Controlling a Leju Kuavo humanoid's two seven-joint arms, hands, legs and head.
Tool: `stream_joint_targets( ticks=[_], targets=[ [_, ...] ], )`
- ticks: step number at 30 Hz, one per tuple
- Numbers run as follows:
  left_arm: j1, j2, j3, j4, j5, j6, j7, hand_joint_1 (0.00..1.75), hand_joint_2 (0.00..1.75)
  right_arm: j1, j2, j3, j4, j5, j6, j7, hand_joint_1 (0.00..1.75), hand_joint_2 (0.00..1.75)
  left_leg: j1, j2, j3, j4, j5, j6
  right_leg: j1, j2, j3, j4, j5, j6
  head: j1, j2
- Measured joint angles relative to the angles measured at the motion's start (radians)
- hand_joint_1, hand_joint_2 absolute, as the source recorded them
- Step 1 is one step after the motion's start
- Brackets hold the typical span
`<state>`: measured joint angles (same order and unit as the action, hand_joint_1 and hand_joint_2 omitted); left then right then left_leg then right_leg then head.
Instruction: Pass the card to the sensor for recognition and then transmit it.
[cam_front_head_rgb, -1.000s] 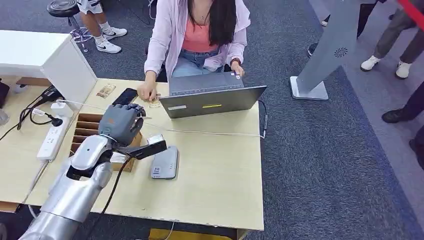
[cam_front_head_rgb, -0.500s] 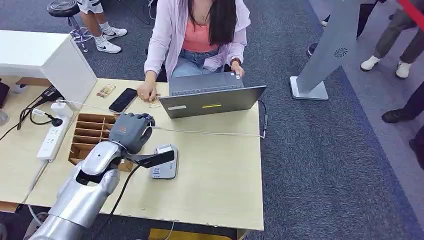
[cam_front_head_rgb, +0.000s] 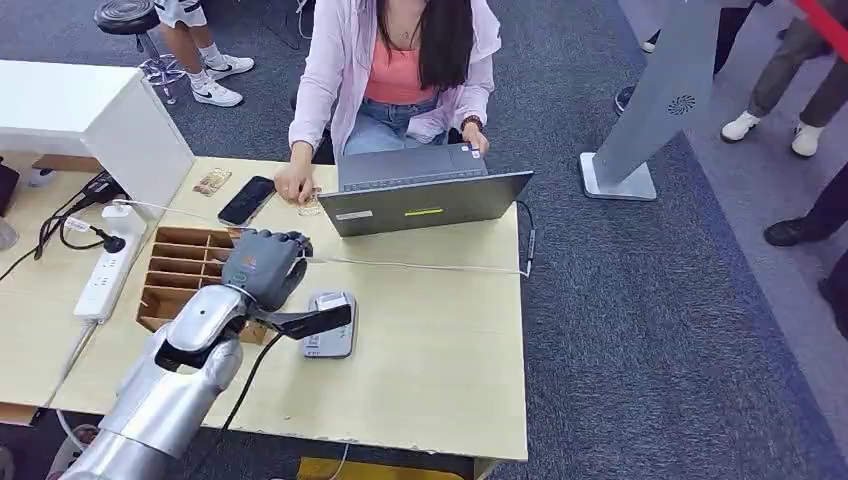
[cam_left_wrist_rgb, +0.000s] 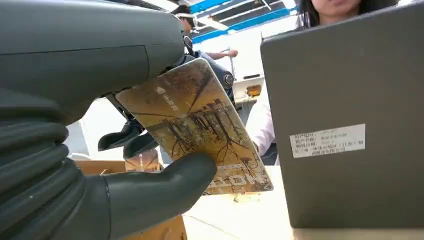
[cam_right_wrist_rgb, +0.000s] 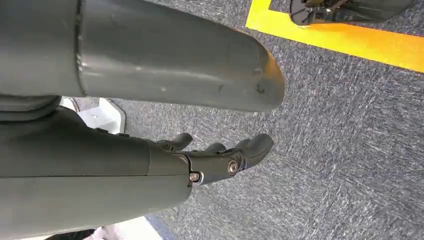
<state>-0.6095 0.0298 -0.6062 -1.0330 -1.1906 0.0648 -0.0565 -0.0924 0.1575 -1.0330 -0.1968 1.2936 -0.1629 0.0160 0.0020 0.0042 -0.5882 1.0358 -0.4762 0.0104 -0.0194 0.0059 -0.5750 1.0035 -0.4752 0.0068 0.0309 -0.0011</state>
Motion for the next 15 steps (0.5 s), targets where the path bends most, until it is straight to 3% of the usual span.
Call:
stream_joint_targets(
  ticks=[8, 15],
  targets=[
    [-0.006, 0.01, -0.031, 0.022, 0.053, -0.057, -0.003, 1.75, 1.75, 0.0, 0.0, -0.001, 0.0, 0.001, 0.0, 0.0, 0.0, 0.0, 0.0, 0.0, 0.0, 0.0, 0.0, 0.0, 0.0, 0.0, 0.0, 0.0, 0.0, 0.0, 0.0, 0.0],
    [-0.008, 0.012, -0.035, 0.026, 0.056, -0.061, -0.003, 1.75, 1.75, 0.0, 0.0, -0.001, 0.0, 0.001, 0.0, 0.0, 0.0, 0.0, 0.0, 0.0, 0.0, 0.0, 0.0, 0.0, 0.0, 0.0, 0.0, 0.0, 0.0, 0.0, 0.0, 0.0]
  ],
)
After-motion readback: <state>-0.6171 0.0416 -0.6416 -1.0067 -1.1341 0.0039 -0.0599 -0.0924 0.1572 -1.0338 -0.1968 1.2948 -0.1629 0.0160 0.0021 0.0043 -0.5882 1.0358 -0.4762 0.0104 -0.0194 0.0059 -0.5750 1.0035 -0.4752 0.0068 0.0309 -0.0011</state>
